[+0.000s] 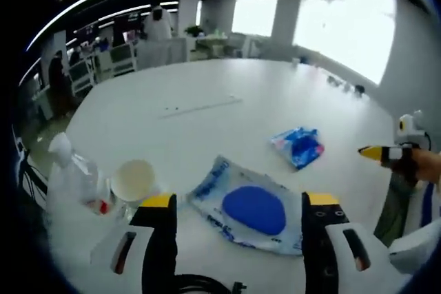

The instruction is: Arrange the tabletop items into an orderly group along one side of the table until the central work area is clear of visible clutter.

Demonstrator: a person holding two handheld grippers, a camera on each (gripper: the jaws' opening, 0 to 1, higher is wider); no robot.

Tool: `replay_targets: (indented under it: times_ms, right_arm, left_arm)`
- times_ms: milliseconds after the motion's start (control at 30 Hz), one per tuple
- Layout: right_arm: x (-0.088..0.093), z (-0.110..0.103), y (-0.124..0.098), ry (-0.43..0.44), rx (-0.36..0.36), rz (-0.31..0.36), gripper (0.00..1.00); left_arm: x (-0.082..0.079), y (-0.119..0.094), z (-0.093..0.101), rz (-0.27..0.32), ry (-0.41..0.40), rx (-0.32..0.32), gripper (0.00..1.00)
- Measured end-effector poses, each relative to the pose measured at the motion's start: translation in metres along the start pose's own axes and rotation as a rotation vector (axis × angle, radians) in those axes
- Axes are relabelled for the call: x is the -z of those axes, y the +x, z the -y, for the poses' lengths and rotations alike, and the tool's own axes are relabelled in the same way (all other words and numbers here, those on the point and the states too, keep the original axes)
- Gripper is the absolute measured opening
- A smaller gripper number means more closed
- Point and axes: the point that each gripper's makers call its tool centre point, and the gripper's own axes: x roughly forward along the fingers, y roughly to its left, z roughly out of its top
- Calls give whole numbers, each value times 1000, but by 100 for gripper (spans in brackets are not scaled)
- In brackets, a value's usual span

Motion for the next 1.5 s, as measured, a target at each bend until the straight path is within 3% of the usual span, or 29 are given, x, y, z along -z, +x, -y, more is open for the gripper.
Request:
replay_targets:
  times_ms: [300,567,733,900,1033,1233,1500]
  right_arm:
    - [15,-11,-1,-10,-4,-24,59]
    - [43,-24,-3,83,9,-50,55]
    - [62,-45,0,166,-27,-83,55]
    - [77,-64,3,210,-55,-108,53]
    - [89,-82,4,317,-67,-116,51]
    - [111,-108,5,324,-106,-177,47]
    - [127,-138,10,345,-149,-227,43]
  left_arm:
    - [11,6,1,-24,18,22,67]
    - [13,11,-12,-55,41,5,63]
    - [16,22,-23,-113,102,-11,59]
    - [9,35,-23,-120,139,1,58]
    - [6,48,-25,-155,182,7,58]
    - [9,67,-33,-222,244,20,57]
    - [17,85,-29,-307,259,72,52]
